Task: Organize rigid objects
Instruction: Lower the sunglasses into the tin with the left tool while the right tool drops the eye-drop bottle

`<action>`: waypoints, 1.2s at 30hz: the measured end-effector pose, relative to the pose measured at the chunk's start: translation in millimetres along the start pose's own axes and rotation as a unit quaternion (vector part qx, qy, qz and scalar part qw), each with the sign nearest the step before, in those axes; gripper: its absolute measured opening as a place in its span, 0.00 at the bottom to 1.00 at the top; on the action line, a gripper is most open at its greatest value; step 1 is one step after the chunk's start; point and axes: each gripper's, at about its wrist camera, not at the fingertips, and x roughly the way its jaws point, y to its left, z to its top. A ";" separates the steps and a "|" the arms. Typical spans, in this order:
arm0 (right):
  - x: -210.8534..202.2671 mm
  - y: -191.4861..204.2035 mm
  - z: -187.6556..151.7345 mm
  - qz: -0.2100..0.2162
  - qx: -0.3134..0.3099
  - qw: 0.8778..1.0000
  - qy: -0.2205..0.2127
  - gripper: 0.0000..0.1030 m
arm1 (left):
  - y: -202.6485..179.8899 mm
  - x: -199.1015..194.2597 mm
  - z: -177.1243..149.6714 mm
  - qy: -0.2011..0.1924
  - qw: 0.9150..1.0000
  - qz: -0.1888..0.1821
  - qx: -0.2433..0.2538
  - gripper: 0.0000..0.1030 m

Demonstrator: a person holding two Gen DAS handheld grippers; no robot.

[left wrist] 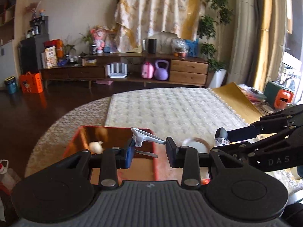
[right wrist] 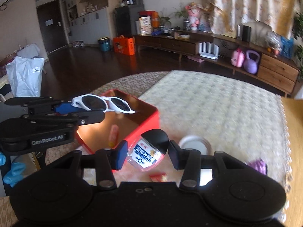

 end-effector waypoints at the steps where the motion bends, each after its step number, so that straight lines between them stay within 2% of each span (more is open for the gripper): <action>1: 6.2 3.7 4.9 0.004 -0.005 1.000 0.002 0.44 | 7.0 2.7 1.2 0.001 1.000 0.005 -0.001 0.33; 8: 57.8 31.9 26.6 0.024 -0.048 0.998 0.028 0.44 | 53.2 26.8 -2.8 0.025 0.999 0.035 -0.015 0.33; 18: 127.0 51.2 35.1 0.001 -0.085 0.994 0.072 0.44 | 85.4 65.9 -21.3 0.072 0.996 0.041 -0.014 0.33; 26: 158.6 61.2 24.1 -0.006 -0.126 0.986 0.106 0.44 | 95.8 93.7 -31.0 0.122 0.991 0.050 -0.032 0.33; 34: 167.6 69.3 16.9 -0.003 -0.148 0.982 0.115 0.44 | 98.8 106.5 -36.6 0.149 0.987 0.051 -0.031 0.34; 36: 167.7 72.0 14.1 -0.005 -0.158 0.981 0.114 0.45 | 94.3 107.7 -37.3 0.152 0.987 0.057 -0.018 0.35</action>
